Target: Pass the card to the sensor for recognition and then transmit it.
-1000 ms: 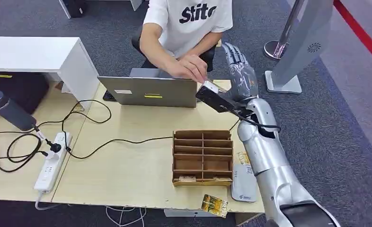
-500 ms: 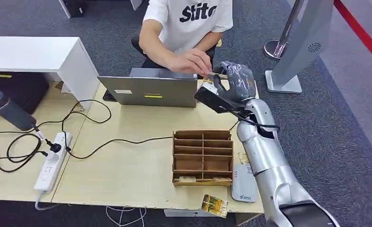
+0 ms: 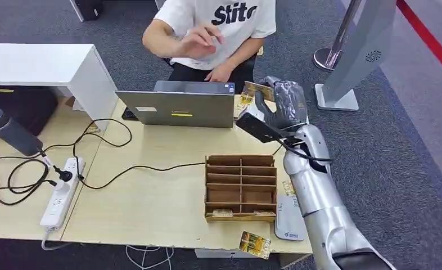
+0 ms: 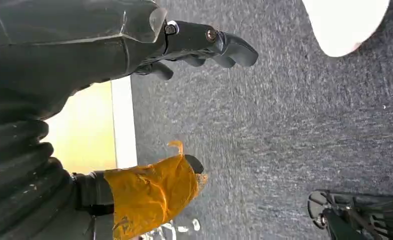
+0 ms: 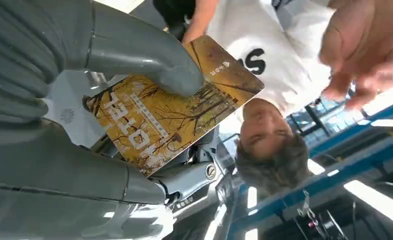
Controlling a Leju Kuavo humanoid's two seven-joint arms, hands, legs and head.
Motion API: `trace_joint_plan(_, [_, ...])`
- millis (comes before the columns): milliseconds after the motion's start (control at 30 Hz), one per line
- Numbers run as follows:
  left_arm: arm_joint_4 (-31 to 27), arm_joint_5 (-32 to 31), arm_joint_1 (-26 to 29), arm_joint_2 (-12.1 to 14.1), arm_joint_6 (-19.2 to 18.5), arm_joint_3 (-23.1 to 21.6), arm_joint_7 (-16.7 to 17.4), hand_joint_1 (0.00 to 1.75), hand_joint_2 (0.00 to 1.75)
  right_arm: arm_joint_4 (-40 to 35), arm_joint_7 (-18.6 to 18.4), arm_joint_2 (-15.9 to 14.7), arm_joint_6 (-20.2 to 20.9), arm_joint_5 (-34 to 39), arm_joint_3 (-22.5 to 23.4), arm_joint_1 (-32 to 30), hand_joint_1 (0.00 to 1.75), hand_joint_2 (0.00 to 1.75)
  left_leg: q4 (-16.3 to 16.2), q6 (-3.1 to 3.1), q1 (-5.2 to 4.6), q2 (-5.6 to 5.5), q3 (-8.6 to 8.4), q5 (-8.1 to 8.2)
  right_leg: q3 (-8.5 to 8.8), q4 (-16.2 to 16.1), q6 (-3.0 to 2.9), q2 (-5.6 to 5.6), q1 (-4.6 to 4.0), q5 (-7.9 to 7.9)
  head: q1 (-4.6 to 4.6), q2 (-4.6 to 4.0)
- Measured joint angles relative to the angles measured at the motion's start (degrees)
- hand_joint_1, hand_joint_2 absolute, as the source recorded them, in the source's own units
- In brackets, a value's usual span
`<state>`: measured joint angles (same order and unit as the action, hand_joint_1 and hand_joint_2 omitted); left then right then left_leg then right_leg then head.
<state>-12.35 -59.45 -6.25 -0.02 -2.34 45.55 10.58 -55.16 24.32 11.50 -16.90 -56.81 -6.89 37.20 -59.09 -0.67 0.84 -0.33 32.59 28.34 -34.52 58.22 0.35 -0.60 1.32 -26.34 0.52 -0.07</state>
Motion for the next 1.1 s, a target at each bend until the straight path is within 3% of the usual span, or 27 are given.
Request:
trace_joint_plan(300, [0.0, 2.0, 1.3, 0.0, 0.7, 4.0, -0.4, 0.00, 1.75, -10.0, 6.1, -5.3, 5.1, 9.5, 1.7, -11.0, 1.75, 1.75, 0.0, 0.03, -0.02, -0.02, 0.04, 0.07, 0.00, -0.1, 0.04, 0.03, 0.01, -0.03, 0.00, 0.00])
trace_joint_plan(533, [0.0, 3.2, 1.9, 0.0, 1.2, 6.6, 0.3, 0.00, 1.75, -13.3, 7.4, -11.6, 5.9, 13.8, 6.8, -17.1, 1.75, 1.75, 0.0, 0.06, -0.02, -0.04, 0.03, 0.09, 0.01, -0.1, 0.04, 0.06, 0.01, -0.03, 0.02, 0.00])
trace_joint_plan(700, [0.0, 3.9, 2.0, 0.0, 1.7, 8.1, 0.3, 0.00, 1.75, -14.2, 8.8, -14.8, 9.1, 16.8, 11.0, -20.8, 1.75, 1.75, 0.0, 0.10, -0.02, -0.04, 0.04, 0.12, 0.01, -0.1, 0.05, 0.05, 0.01, -0.03, 0.02, 0.00])
trace_joint_plan(1100, [0.0, 4.4, 2.0, 0.0, 2.0, 9.8, 0.5, 0.00, 1.75, -16.0, 9.3, -17.6, 11.0, 17.8, 14.5, -25.8, 1.75, 1.75, 0.0, 0.09, -0.02, -0.02, 0.01, 0.11, 0.03, -0.1, 0.06, 0.06, 0.00, -0.04, 0.04, 0.00])
